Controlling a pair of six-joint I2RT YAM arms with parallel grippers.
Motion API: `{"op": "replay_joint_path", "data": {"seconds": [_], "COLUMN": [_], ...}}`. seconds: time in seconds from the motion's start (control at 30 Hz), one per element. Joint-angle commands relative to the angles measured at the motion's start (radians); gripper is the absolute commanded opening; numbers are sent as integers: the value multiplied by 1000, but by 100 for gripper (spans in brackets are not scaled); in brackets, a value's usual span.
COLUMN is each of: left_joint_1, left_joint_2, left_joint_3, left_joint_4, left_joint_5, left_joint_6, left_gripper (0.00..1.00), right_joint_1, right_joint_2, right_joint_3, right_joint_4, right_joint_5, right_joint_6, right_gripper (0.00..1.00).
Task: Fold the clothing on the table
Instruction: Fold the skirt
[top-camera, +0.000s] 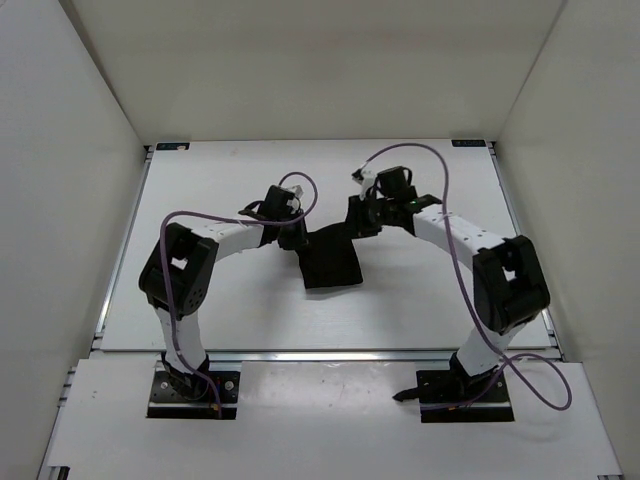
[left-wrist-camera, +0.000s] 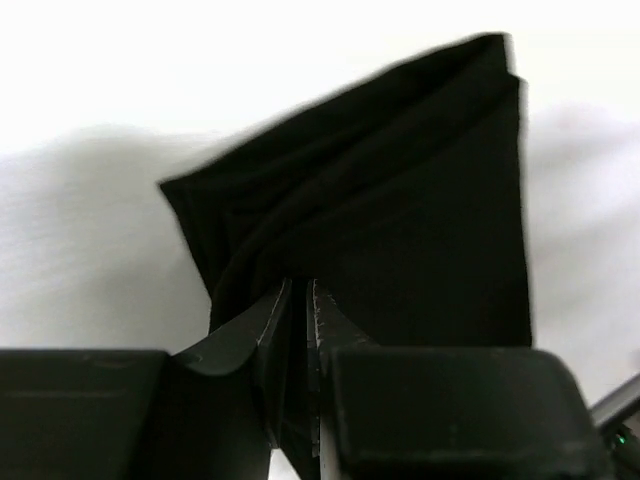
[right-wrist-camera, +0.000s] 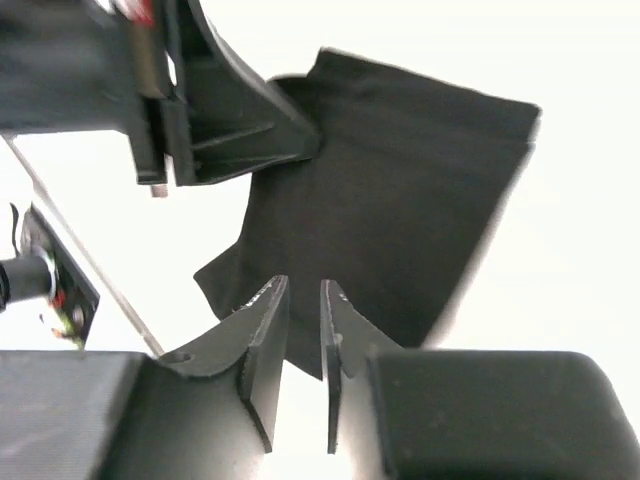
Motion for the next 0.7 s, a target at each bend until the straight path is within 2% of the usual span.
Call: {"op": "replay_joint_path", "data": {"seconds": [0.0, 0.07, 0.1, 0.17, 0.2, 0.23, 0.27, 0.33, 0.37, 0.43, 0.5, 0.57, 0.67], "left_joint_1": [28, 33, 40, 30, 34, 37, 33, 31, 27, 19, 7, 2, 43], "left_joint_2": [24, 32, 28, 12, -8, -30, -56, -99, -143, -209, -290, -407, -532], "left_joint_3": [5, 34, 66, 110, 140, 165, 182, 220, 220, 176, 109, -26, -192], "left_joint_4": [47, 33, 13, -16, -49, -66, -117, -183, -223, -257, -272, -264, -274], "left_joint_5": [-20, -9, -9, -17, -14, 8, -13, -44, -81, -119, -181, -222, -241], "left_joint_6": [6, 13, 30, 59, 90, 117, 122, 162, 158, 177, 191, 182, 123], "left_gripper": [24, 33, 37, 51, 63, 69, 79, 87, 88, 97, 99, 98, 99], "right_joint_1": [-50, -90, -98, -132, -138, -156, -174, -216, -236, -262, -282, -274, -244], "right_joint_2": [-77, -85, -88, -109, -113, -126, -131, -151, -157, -163, -159, -153, -139], "right_joint_3": [58, 60, 48, 26, 11, -8, -15, -44, -46, -55, -52, -41, -19], "right_joint_4": [-89, -146, -164, -182, -185, -185, -182, -177, -177, -177, -185, -198, -218], "right_joint_5": [50, 87, 98, 138, 147, 146, 144, 145, 146, 144, 143, 152, 176], "right_joint_6": [-19, -22, -34, -44, -51, -53, -57, -61, -68, -82, -102, -123, -145], "right_gripper": [18, 24, 31, 44, 48, 50, 51, 54, 54, 54, 55, 56, 57]}}
